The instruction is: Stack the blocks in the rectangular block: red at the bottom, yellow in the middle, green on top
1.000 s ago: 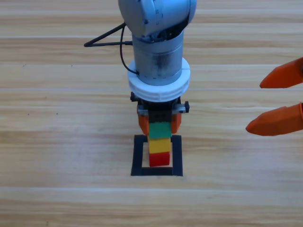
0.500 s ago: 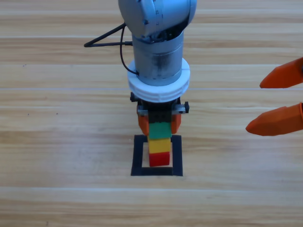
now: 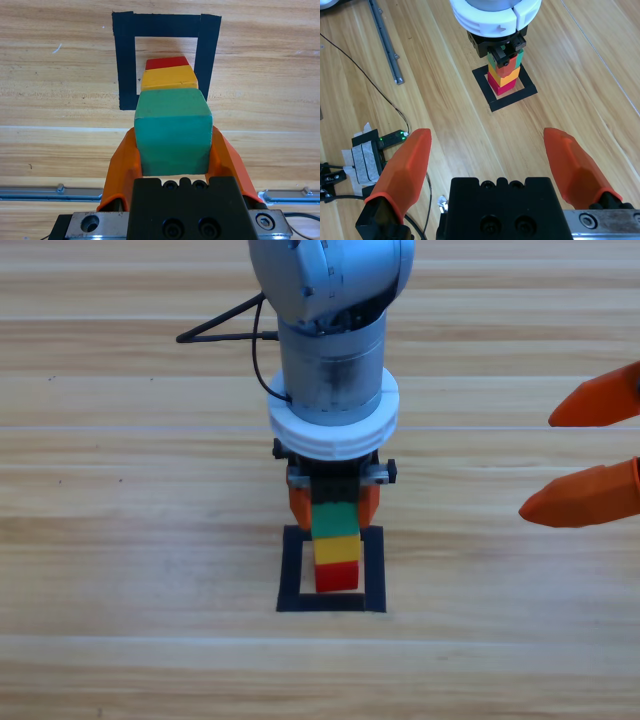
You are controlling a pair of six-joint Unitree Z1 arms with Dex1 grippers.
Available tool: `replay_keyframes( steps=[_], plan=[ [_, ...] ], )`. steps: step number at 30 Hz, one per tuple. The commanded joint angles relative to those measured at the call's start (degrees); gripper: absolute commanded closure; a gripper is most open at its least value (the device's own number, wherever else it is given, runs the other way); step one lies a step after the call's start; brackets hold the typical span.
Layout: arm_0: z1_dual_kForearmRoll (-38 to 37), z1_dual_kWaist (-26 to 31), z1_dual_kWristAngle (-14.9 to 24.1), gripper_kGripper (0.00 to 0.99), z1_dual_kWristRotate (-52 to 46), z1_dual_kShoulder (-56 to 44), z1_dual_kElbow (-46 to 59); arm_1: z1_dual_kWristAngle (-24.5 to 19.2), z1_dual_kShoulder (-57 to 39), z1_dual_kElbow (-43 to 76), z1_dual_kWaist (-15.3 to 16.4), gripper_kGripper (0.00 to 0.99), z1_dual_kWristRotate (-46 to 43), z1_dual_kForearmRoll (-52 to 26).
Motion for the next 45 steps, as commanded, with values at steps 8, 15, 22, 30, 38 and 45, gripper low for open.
replay_keyframes(
  steps=[8, 15, 22, 30, 38, 45],
  plan=[
    [-0.4, -1.2, -0.2, 0.950, 0.5, 3.8, 1.0, -0.9, 1.2, 1.7, -1.3, 0.002, -0.1, 0.8],
    [-0.3, -1.3, -0.1, 0.037, 0.3, 1.9, 0.7, -0.9, 1.0, 1.7, -1.3, 0.002, -0.1, 0.8],
    [-0.1, -1.2, 0.8, 0.000, 0.6, -0.5, 1.6, -0.8, 0.7, 1.8, -1.3, 0.002, 0.1, 0.8],
    [-0.1, -1.3, 1.0, 0.000, 0.5, -3.7, 2.2, -0.3, 0.4, 1.9, -1.3, 0.002, 0.2, 0.8],
    [-0.8, -8.7, 13.3, 0.000, 3.0, -25.0, -1.5, -0.1, 1.1, 1.8, -1.3, 0.002, 0.2, 0.8],
    [-36.5, -9.9, 17.5, 0.000, 18.3, -65.9, 52.3, 0.5, 1.8, 1.7, -1.3, 0.002, 0.2, 0.6]
  ],
)
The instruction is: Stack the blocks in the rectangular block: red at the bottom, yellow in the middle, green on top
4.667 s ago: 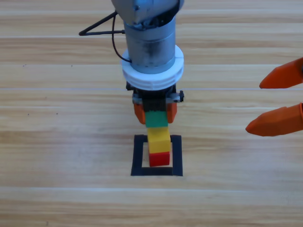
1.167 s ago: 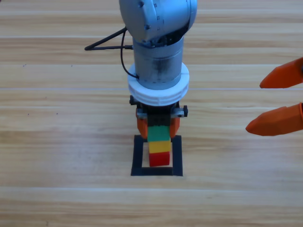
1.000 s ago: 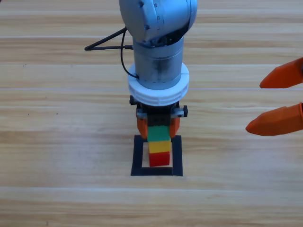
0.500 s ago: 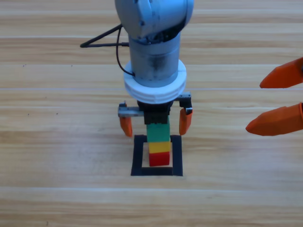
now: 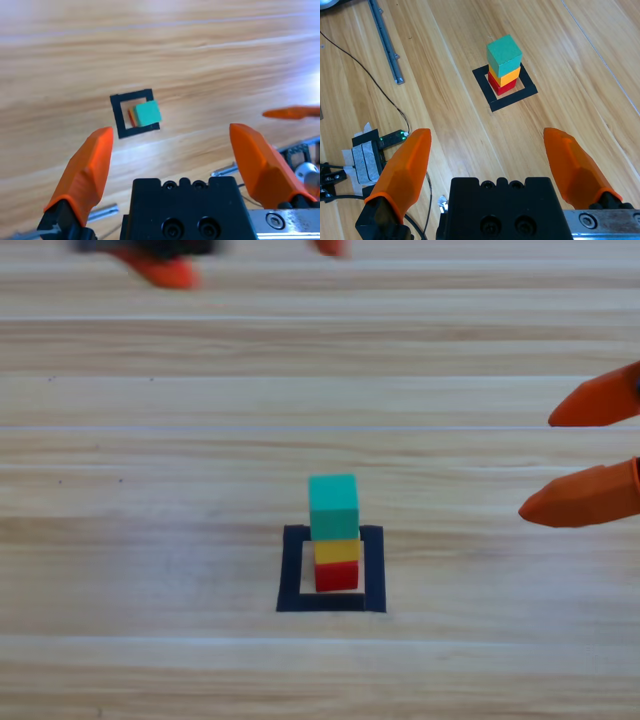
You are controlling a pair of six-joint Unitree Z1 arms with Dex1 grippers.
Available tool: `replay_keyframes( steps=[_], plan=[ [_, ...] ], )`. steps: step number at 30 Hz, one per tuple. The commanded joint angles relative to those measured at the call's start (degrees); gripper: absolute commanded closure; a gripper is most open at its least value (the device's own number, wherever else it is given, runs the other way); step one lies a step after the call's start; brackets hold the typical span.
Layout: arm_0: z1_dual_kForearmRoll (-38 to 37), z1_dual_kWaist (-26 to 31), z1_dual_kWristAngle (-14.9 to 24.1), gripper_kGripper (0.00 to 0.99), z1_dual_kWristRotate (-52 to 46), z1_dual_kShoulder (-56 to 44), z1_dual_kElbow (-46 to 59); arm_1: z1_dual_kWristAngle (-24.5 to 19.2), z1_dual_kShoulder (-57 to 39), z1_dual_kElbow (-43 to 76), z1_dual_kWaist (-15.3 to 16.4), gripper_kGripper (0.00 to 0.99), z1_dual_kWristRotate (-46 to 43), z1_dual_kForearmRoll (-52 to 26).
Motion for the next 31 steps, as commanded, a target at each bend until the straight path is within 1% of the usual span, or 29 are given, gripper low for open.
replay_keyframes(
  steps=[1, 3, 6, 11, 13, 18, 31],
  plan=[
    [-26.2, -1.9, 0.2, 0.000, 13.2, -35.8, 44.3, 0.6, 1.9, 1.6, -1.3, 0.002, 0.1, 0.6],
    [-29.6, -1.9, -2.4, 0.000, 19.0, -39.6, 50.3, 0.8, 2.1, 1.6, -1.3, 0.002, 0.1, 0.6],
    [-36.8, -1.9, -6.8, 0.000, 27.1, -41.2, 57.3, 1.6, 2.5, 1.5, -1.3, 0.002, 0.1, 0.6],
    [-44.7, -1.9, -11.0, 0.000, 33.6, -44.3, 65.9, 1.7, 3.0, 1.4, -1.3, 0.002, 0.1, 0.5],
    [-45.6, -1.9, -11.2, 0.000, 34.4, -44.3, 67.1, 1.7, 3.1, 1.4, -1.3, 0.002, 0.1, 0.5],
    [-45.7, -1.9, -10.5, 0.000, 34.4, -46.9, 68.7, 1.8, 3.4, 1.3, -1.3, 0.002, 0.1, 0.5],
    [-45.5, -1.9, -9.4, 0.000, 32.8, -46.5, 69.5, 2.0, 3.6, 1.3, -1.3, 0.002, 0.1, 0.5]
  ],
)
